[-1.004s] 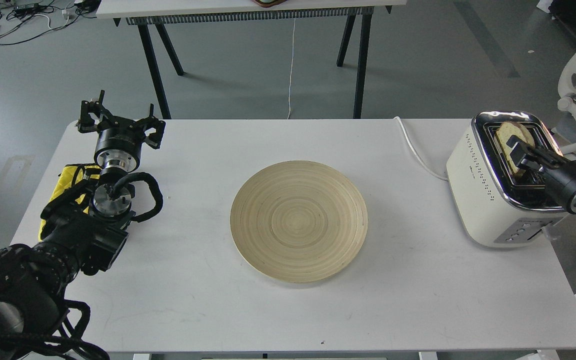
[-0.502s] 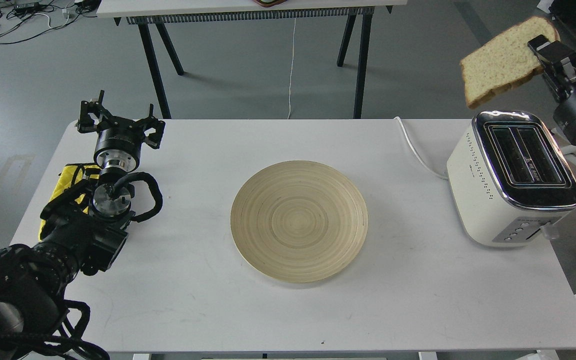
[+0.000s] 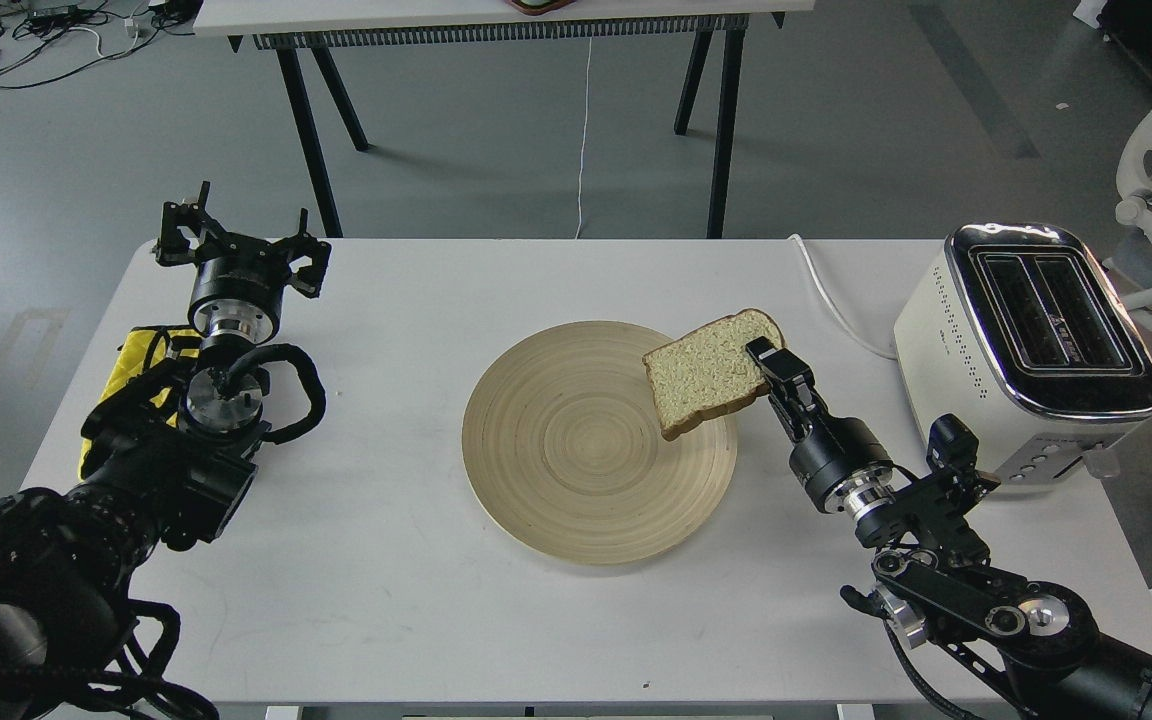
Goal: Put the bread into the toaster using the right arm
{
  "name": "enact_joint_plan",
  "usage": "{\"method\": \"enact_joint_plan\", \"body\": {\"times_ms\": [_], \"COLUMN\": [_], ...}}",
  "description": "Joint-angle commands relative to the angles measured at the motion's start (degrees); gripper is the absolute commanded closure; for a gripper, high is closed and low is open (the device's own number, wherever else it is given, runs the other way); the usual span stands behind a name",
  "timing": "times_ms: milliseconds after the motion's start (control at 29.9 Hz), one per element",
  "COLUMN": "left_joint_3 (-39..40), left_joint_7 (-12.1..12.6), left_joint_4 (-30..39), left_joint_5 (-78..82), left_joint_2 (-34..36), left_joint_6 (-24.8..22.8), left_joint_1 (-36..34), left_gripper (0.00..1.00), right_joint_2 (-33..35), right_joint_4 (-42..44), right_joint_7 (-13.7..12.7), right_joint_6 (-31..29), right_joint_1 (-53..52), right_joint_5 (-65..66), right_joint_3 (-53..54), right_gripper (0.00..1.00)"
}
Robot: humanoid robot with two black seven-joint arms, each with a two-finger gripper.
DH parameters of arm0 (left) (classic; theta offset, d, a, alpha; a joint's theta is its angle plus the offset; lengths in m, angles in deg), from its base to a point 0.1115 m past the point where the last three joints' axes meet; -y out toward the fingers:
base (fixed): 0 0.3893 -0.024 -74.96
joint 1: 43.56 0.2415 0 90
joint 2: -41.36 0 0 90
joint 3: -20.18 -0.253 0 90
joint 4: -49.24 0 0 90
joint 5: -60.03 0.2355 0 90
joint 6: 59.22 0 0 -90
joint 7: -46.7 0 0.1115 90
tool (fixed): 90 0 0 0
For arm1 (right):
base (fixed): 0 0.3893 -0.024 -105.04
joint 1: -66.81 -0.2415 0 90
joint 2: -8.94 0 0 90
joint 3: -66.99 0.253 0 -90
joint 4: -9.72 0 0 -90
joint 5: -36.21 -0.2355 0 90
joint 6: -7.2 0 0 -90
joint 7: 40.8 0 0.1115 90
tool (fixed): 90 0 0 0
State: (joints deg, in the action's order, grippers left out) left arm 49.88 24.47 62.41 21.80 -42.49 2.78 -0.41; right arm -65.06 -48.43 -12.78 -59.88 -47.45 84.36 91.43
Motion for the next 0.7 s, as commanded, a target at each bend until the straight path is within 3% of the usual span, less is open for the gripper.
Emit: {"method": "enact_joint_plan", "body": {"times_ms": [0, 167, 468, 502, 569, 636, 669], "left_joint_3": [0.0, 0.0, 0.0, 0.0, 0.0, 0.0, 0.0], "left_joint_7": [0.0, 0.0, 0.0, 0.0, 0.0, 0.0, 0.0], "left_joint_4": [-0.1, 0.0, -0.1, 0.0, 0.0, -0.1, 0.0], "left_joint_5": [0.0, 0.0, 0.0, 0.0, 0.0, 0.0, 0.0], "left_joint_2": [0.0, 0.0, 0.0, 0.0, 0.0, 0.0, 0.0], "left_joint_6": [0.0, 0.0, 0.0, 0.0, 0.0, 0.0, 0.0], "left_joint_1": [0.0, 0.0, 0.0, 0.0, 0.1, 0.0, 0.0], "left_gripper": [0.00, 0.00, 0.00, 0.00, 0.00, 0.00, 0.00], "right_joint_2": [-0.3, 0.3, 1.0, 1.0, 1.0, 1.2, 1.4], "right_joint_4": [3.3, 3.8, 3.7, 3.6, 3.1, 2.7, 2.3], "right_joint_7": [0.0, 0.0, 0.0, 0.0, 0.0, 0.0, 0.0], "right_joint_6": [0.4, 0.5, 0.8, 0.8, 0.8, 0.7, 0.6], "right_joint_1": [-0.1, 0.2, 0.9, 1.0, 1.0, 0.9, 0.9], "right_joint_5": [0.0, 0.0, 0.0, 0.0, -0.2, -0.3, -0.4], "right_joint_3": [-2.7, -7.0, -7.8, -7.7, -7.7, -7.7, -7.5], "right_gripper": [0.99, 0.98, 0.81, 0.75, 0.48, 0.42, 0.32]}}
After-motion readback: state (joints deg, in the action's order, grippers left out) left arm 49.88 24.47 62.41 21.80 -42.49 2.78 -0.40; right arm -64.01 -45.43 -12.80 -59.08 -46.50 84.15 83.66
